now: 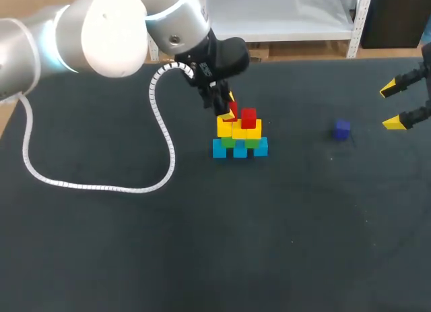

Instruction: Place the blue cubes, place green cubes on the blue cubes, place the yellow cubes on the green cubes, then place the red cubes on the yellow cubes, and place purple cube on the red cubes.

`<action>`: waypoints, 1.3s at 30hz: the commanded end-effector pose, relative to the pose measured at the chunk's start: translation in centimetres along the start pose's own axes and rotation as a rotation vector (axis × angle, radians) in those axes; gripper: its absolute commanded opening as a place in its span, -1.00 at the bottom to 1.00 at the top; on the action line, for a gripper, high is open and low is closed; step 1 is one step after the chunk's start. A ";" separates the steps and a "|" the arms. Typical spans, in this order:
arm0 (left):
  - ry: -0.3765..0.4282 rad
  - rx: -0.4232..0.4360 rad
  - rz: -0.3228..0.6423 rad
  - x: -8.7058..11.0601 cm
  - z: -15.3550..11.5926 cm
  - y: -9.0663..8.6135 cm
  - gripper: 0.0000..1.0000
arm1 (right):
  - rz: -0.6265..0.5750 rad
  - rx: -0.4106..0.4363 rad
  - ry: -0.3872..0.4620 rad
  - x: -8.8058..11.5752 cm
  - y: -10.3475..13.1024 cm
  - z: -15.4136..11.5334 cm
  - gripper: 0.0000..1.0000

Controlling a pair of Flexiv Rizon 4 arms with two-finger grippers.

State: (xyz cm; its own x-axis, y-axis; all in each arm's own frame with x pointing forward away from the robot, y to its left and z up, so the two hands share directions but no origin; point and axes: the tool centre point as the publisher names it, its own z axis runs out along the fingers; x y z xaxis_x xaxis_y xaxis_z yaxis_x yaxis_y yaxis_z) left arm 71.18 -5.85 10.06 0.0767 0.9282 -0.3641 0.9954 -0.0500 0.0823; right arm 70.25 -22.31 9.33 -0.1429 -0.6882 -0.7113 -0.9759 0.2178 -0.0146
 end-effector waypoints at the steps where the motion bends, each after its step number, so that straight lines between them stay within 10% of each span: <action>1: 0.000 0.009 0.001 0.0 0.1 0.3 -1.00 | -0.001 0.000 -0.002 0.0 0.0 0.0 1.00; 39: 0.026 0.015 0.019 -0.6 1.1 -0.2 -1.00 | -0.001 0.000 -0.002 0.0 0.0 0.0 1.00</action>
State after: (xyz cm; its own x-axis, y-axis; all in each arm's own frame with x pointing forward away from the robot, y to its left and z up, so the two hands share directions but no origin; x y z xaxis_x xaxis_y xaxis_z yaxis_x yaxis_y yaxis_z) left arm 70.75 -6.71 9.21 0.0957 0.9347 -0.3422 0.9942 -0.0728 0.0792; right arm 70.25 -22.31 9.33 -0.1429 -0.6882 -0.7113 -0.9759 0.2178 -0.0146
